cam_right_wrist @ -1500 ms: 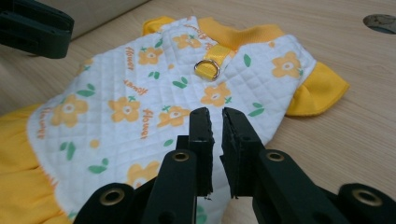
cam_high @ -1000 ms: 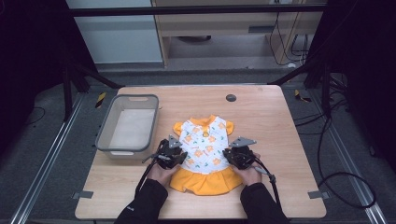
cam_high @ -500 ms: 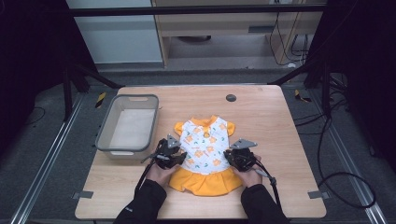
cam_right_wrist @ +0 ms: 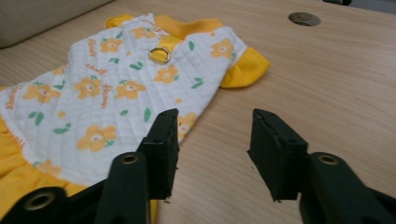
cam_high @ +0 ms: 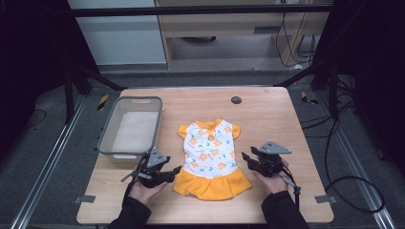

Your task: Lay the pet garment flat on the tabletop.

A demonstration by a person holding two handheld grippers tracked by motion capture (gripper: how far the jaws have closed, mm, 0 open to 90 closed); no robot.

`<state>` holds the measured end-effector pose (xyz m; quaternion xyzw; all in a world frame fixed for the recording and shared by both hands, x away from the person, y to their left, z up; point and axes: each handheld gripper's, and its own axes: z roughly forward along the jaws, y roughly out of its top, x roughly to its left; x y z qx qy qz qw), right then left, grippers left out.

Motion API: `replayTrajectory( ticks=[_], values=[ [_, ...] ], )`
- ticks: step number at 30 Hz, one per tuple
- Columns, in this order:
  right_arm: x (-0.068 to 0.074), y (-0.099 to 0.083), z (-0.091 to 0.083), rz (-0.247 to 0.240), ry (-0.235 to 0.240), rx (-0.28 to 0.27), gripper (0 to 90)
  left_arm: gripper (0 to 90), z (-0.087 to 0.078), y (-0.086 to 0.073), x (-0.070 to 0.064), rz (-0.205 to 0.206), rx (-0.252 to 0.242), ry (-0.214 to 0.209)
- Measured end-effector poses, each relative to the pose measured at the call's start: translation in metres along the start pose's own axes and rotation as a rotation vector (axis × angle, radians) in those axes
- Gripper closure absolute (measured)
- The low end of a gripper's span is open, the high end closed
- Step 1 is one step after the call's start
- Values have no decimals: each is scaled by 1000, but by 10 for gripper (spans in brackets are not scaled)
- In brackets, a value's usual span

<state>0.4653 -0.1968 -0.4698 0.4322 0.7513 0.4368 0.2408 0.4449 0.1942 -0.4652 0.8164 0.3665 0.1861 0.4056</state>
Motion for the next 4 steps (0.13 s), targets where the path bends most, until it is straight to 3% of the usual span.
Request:
replayTrajectory(
  ticks=[4],
  values=[
    [-14,-14,-19,27,-13,4,421,375,-17,-15,6,-16,-15,6]
  ],
)
